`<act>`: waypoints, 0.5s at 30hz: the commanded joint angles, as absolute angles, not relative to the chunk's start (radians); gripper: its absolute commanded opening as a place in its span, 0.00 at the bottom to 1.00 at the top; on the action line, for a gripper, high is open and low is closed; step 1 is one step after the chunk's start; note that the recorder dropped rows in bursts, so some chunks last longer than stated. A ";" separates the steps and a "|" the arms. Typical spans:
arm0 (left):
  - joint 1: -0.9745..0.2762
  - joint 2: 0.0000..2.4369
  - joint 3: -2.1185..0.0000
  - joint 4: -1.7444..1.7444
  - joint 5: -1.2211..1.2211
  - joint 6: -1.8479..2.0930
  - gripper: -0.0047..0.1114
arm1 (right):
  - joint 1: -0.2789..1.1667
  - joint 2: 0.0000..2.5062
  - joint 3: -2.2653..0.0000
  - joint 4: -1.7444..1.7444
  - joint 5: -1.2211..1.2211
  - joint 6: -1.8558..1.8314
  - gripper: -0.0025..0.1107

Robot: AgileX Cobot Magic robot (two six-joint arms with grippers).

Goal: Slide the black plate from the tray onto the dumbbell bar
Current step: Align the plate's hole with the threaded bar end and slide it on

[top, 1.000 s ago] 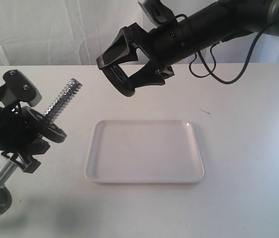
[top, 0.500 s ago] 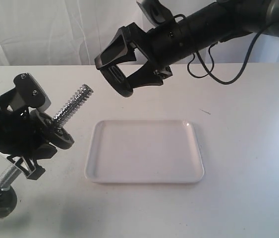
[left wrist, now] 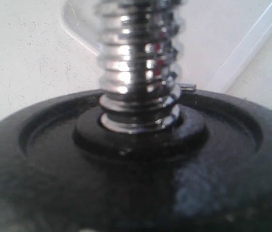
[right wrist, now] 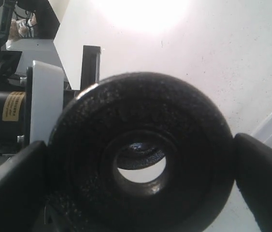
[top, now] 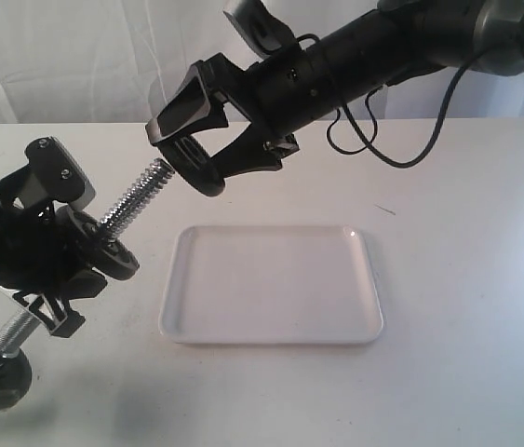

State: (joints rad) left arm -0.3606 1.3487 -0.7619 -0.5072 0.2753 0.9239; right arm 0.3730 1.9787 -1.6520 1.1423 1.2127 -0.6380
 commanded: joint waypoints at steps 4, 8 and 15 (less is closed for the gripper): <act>-0.363 1.302 -0.791 -0.575 0.193 0.923 0.04 | 0.371 1.952 -1.655 1.265 1.221 -0.650 0.02; -0.363 1.302 -0.791 -0.575 0.193 0.923 0.04 | 0.389 1.952 -1.655 1.263 1.221 -0.650 0.02; -0.363 1.302 -0.791 -0.586 0.193 0.923 0.04 | 0.409 1.967 -1.655 1.261 1.221 -0.653 0.02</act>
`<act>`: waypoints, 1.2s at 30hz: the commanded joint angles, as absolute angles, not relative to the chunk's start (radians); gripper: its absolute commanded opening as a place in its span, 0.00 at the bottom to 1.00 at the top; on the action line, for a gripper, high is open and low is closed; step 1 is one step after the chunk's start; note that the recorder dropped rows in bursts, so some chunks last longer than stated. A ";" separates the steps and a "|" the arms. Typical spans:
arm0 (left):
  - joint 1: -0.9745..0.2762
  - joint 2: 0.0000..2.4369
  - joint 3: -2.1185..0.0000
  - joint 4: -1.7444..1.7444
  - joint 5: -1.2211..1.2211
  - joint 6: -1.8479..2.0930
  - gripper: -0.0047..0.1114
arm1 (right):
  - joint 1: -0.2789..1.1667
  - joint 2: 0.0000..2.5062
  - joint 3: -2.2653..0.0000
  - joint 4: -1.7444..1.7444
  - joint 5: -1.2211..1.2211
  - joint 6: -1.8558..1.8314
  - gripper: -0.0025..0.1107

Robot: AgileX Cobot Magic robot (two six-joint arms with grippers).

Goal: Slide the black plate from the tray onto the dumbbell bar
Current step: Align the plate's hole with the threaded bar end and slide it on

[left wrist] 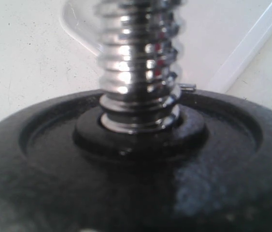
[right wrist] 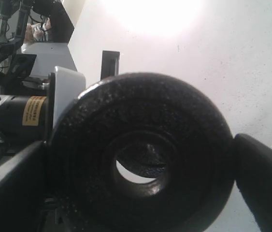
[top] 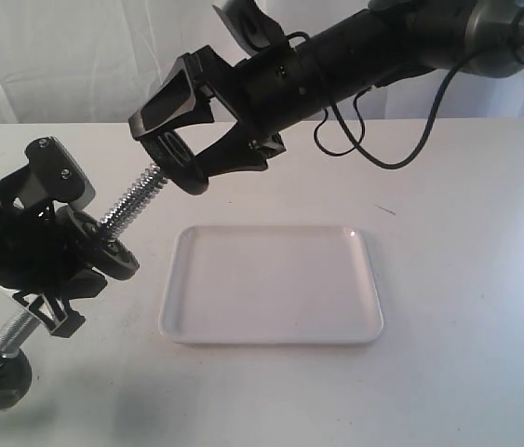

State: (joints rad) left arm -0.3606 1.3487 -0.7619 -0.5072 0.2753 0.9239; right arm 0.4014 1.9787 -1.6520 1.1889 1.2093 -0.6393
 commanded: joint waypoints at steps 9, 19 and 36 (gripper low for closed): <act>-0.363 1.302 -0.791 -0.586 0.193 0.923 0.04 | 0.409 1.996 -1.655 1.261 1.221 -0.653 0.02; -0.363 1.302 -0.791 -0.586 0.195 0.923 0.04 | 0.409 1.999 -1.655 1.264 1.221 -0.682 0.02; -0.363 1.302 -0.791 -0.586 0.210 0.923 0.04 | 0.409 1.999 -1.655 1.261 1.221 -0.714 0.02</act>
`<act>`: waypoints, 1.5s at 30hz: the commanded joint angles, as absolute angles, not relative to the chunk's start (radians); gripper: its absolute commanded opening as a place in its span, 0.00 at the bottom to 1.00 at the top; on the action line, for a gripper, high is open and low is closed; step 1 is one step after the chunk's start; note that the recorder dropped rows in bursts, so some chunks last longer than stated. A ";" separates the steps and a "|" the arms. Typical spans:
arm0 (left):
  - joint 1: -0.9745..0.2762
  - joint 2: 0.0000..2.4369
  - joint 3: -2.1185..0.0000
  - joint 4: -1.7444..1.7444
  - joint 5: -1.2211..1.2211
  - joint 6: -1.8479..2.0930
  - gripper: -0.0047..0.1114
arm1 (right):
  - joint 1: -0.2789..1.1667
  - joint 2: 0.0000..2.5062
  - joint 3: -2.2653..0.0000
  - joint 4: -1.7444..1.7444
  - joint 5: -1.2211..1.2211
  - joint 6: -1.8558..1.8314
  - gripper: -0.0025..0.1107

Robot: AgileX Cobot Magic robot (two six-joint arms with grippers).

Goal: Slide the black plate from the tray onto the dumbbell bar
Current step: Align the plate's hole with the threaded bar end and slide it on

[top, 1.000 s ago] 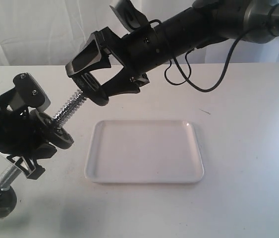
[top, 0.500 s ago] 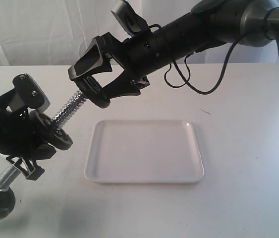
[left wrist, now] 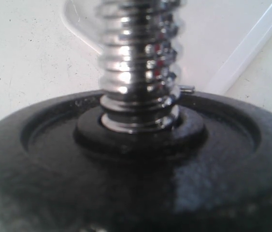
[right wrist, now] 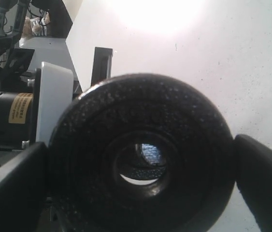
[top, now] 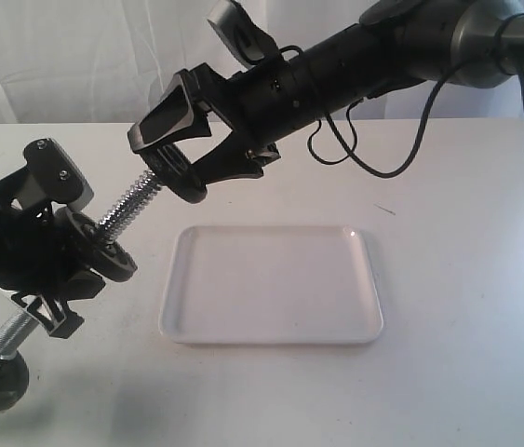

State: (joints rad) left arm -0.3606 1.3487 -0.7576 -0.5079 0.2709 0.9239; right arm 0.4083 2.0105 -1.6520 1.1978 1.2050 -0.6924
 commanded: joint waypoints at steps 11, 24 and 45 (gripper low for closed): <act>-0.368 1.302 -0.791 -0.586 0.210 0.923 0.04 | 0.407 1.999 -1.655 1.236 1.187 -0.720 0.02; -0.432 1.302 -0.791 -0.590 0.186 0.969 0.04 | 0.407 1.999 -1.655 1.230 1.221 -0.720 0.02; -0.432 1.302 -0.791 -0.590 0.104 0.969 0.04 | 0.430 1.999 -1.653 1.265 1.221 -0.789 0.02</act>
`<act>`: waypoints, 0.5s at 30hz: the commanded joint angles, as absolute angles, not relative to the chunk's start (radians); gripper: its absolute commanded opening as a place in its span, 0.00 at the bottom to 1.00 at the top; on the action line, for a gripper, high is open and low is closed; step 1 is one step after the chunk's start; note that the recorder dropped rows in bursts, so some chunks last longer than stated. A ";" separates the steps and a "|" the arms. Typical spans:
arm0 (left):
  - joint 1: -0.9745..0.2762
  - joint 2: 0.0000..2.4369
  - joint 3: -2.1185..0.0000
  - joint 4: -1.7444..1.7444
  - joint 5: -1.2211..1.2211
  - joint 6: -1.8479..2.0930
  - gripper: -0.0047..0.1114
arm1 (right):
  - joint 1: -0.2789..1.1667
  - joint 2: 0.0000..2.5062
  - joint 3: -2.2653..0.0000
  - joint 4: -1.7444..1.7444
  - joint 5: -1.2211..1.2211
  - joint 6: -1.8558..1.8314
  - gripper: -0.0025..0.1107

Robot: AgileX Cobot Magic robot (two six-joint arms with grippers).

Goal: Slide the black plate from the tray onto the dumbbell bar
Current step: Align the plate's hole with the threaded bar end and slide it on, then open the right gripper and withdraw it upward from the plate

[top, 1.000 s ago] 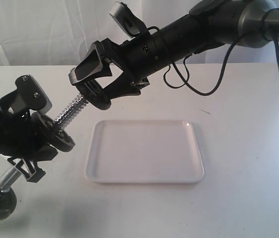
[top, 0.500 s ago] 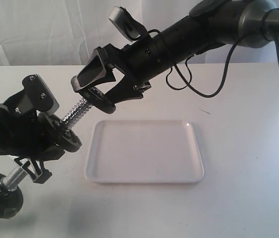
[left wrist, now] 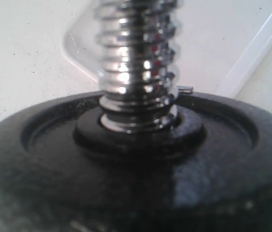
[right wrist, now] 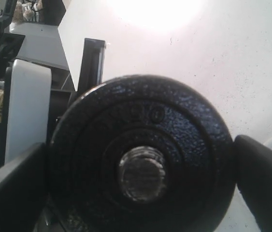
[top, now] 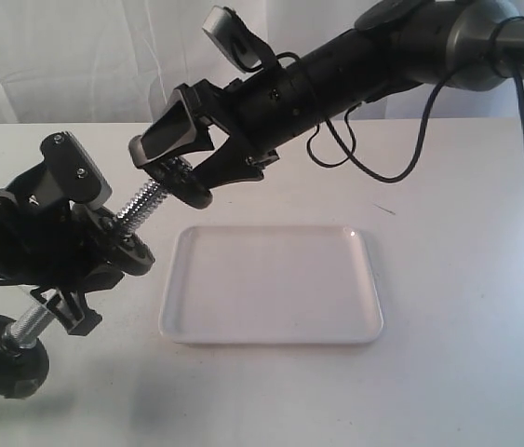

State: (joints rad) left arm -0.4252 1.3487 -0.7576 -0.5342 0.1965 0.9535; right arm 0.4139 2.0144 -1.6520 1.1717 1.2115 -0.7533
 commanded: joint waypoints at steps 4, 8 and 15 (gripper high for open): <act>-0.432 1.302 -0.791 -0.590 0.102 0.969 0.04 | 0.441 2.005 -1.653 1.266 1.221 -0.814 0.06; -0.432 1.302 -0.791 -0.590 0.104 0.969 0.04 | 0.441 2.007 -1.653 1.266 1.221 -0.814 0.29; -0.432 1.302 -0.791 -0.590 0.104 0.969 0.04 | 0.441 2.007 -1.653 1.266 1.221 -0.803 0.72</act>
